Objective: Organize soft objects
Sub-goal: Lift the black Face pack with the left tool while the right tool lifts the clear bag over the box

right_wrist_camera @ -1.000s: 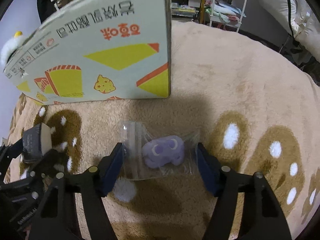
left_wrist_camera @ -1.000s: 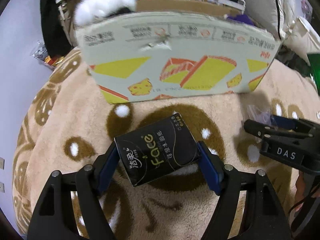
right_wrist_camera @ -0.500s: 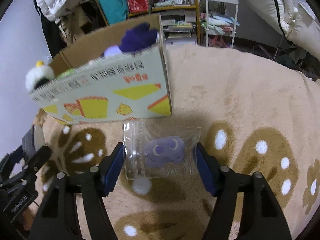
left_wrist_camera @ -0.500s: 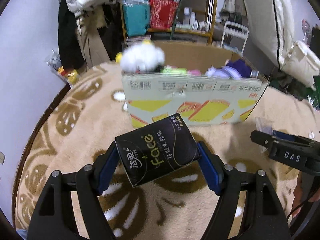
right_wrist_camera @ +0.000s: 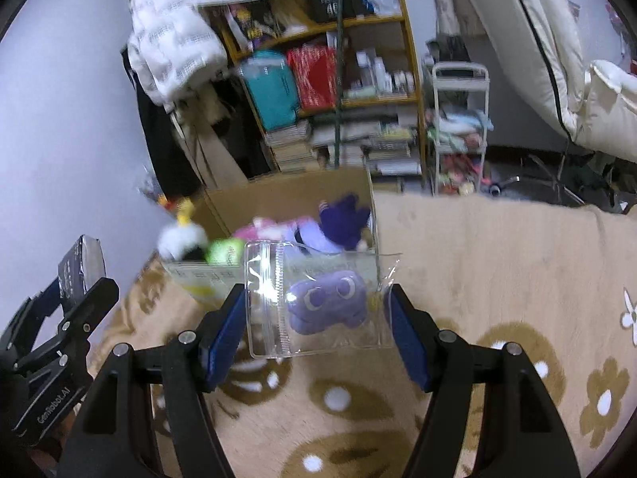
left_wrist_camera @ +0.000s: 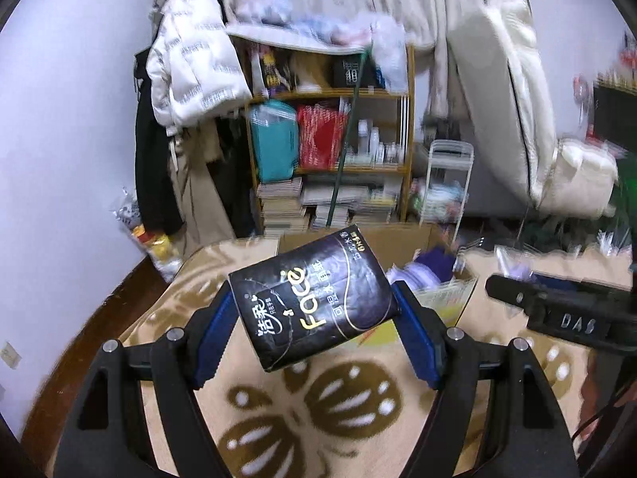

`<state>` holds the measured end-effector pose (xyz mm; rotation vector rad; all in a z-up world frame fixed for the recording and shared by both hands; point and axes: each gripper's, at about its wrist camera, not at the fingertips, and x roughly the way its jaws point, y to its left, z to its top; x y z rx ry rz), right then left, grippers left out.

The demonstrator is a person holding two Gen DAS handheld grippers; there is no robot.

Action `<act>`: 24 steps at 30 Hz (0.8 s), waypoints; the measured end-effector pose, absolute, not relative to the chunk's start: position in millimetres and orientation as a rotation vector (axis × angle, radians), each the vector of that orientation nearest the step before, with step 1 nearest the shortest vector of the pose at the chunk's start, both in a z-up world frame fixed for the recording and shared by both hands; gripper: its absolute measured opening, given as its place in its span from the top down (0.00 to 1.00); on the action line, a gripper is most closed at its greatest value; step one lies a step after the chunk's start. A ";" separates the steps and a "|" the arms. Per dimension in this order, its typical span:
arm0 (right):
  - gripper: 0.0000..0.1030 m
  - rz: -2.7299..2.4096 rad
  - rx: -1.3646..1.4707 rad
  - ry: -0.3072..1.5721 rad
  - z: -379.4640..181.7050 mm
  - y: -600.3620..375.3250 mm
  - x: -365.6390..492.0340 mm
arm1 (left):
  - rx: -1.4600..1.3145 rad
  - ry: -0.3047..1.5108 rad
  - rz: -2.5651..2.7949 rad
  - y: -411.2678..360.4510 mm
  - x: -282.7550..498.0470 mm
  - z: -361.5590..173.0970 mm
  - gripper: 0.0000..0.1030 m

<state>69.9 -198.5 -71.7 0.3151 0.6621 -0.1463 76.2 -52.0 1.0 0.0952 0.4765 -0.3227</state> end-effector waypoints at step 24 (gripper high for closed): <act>0.29 -0.142 0.281 0.353 -4.1 -232.2 87.5 | 0.198 0.258 -0.355 -99.4 124.7 62.3 0.27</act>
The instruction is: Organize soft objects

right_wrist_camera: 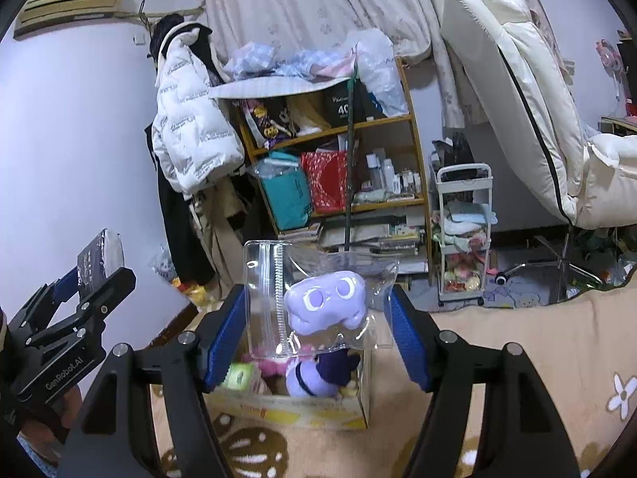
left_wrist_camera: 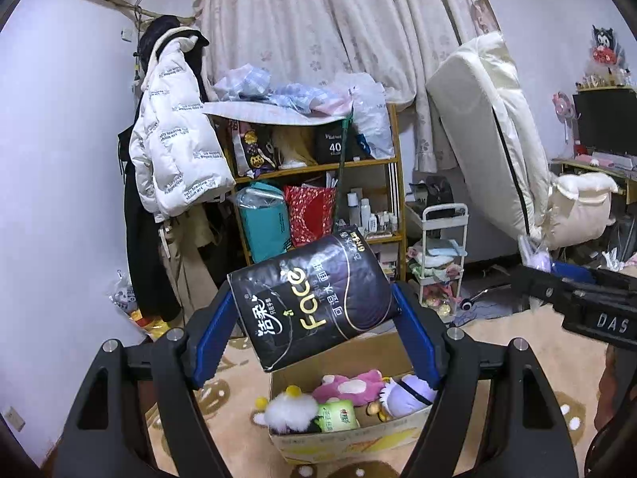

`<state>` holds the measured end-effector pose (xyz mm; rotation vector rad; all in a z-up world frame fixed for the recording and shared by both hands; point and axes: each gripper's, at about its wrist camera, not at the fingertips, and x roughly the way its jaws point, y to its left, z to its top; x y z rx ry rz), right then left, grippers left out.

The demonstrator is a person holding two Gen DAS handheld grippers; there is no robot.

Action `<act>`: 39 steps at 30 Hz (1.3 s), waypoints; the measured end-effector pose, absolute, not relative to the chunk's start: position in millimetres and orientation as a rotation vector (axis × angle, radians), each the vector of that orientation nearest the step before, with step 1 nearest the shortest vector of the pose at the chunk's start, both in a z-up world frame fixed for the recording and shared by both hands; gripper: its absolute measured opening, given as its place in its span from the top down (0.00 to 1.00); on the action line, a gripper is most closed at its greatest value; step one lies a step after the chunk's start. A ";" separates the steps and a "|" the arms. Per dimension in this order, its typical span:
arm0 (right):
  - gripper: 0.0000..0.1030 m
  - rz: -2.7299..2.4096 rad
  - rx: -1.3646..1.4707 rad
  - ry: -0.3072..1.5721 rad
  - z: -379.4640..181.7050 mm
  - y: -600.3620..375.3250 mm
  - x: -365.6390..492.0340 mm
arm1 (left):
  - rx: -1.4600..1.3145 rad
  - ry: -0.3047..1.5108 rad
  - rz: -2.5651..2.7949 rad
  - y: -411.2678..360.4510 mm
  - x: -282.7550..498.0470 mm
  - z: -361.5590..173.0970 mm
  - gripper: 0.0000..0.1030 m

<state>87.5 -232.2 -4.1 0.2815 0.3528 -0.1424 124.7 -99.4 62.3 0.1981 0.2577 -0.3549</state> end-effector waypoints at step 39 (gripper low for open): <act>0.12 -0.008 0.252 0.586 -110.4 -220.1 166.6 | 0.171 0.519 -0.299 -86.5 190.3 -22.1 0.10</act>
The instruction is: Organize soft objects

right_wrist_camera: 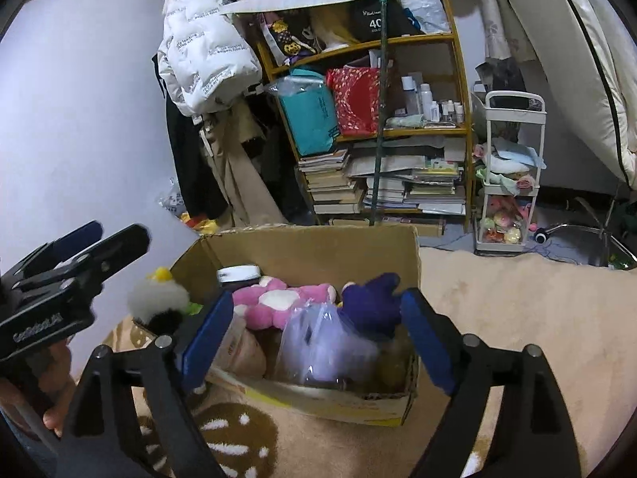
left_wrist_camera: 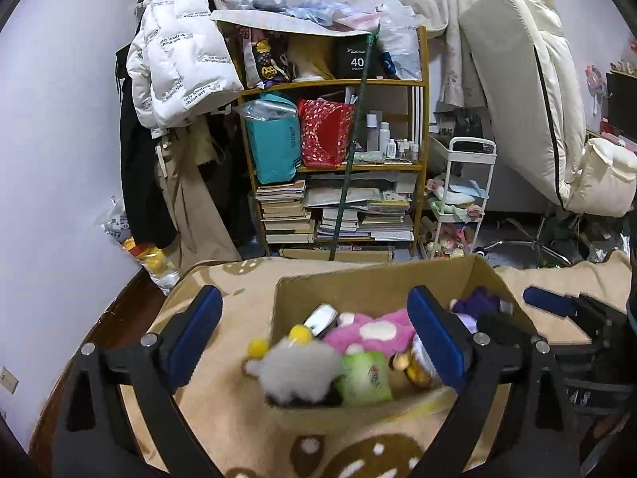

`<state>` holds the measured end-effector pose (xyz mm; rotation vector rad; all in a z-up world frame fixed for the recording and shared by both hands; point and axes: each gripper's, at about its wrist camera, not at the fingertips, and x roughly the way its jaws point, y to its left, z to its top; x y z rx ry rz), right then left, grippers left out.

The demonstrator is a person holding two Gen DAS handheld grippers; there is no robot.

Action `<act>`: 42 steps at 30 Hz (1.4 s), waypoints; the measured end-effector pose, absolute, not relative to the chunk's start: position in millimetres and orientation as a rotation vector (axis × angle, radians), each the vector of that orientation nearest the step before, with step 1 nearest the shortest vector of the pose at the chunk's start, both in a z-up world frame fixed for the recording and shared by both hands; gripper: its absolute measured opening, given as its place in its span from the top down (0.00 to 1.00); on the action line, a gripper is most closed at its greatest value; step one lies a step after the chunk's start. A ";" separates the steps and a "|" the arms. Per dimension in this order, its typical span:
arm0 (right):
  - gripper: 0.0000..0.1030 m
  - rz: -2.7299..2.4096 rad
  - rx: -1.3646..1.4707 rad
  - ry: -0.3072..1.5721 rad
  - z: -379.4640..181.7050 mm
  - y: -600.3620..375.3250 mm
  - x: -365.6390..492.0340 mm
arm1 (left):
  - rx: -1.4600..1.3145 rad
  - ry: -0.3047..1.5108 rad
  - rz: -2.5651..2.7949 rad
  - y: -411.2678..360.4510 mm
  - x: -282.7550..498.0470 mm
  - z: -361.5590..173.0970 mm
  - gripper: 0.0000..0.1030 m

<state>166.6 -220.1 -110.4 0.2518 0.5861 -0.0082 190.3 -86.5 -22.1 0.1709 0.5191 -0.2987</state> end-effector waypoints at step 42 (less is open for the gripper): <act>0.00 -0.234 0.058 0.303 41.8 -189.6 -67.4 | 0.075 0.332 -0.119 53.1 -0.3 45.8 0.01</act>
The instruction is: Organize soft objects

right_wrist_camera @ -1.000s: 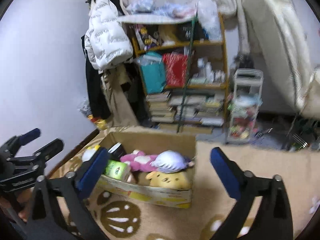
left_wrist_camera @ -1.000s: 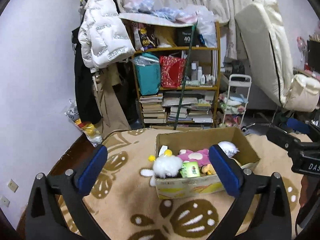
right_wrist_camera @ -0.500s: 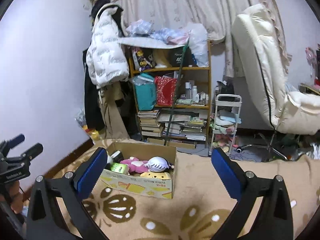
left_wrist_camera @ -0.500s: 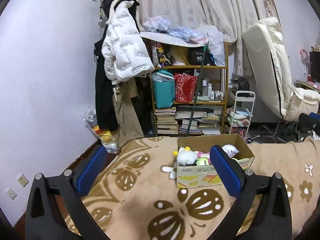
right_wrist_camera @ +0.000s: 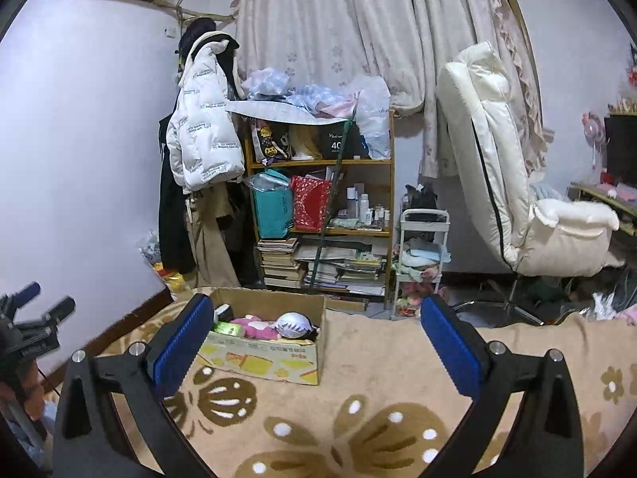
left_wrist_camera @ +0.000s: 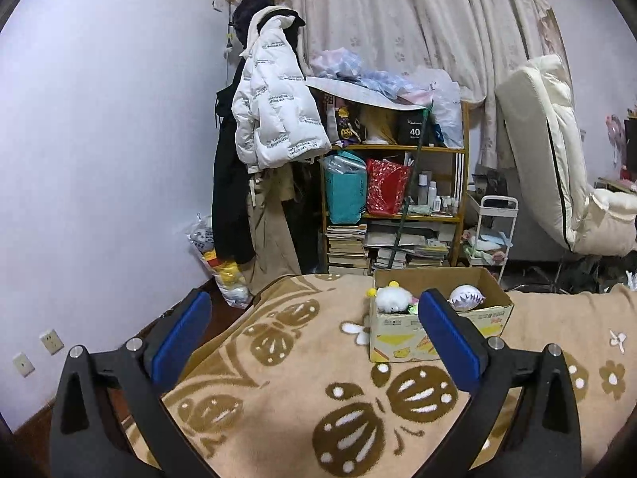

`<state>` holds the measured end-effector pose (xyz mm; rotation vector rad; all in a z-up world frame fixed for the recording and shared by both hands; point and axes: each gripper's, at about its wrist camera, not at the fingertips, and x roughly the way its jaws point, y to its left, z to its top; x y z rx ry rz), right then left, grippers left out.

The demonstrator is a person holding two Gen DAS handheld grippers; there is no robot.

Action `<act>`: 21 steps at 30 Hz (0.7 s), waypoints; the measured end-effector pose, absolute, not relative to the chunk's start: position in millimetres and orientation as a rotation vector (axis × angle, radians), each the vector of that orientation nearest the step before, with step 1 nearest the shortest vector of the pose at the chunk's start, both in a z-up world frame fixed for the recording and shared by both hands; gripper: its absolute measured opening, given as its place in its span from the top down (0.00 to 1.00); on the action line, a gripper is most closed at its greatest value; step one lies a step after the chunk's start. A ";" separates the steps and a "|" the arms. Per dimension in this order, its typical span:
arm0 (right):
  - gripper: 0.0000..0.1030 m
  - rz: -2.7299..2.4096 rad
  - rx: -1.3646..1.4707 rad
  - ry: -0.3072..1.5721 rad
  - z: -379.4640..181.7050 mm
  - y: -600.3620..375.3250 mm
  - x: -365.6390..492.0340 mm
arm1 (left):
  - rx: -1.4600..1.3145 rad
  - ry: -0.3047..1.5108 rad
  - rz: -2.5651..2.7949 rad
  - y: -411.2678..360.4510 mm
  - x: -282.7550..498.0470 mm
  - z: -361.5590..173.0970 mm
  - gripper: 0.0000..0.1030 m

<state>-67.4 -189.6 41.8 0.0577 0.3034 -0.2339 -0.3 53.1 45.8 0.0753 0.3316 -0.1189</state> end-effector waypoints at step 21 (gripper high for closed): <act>0.00 -0.272 0.071 0.276 33.3 -187.4 -72.1 | 0.161 0.326 -0.143 35.0 -10.5 37.9 0.01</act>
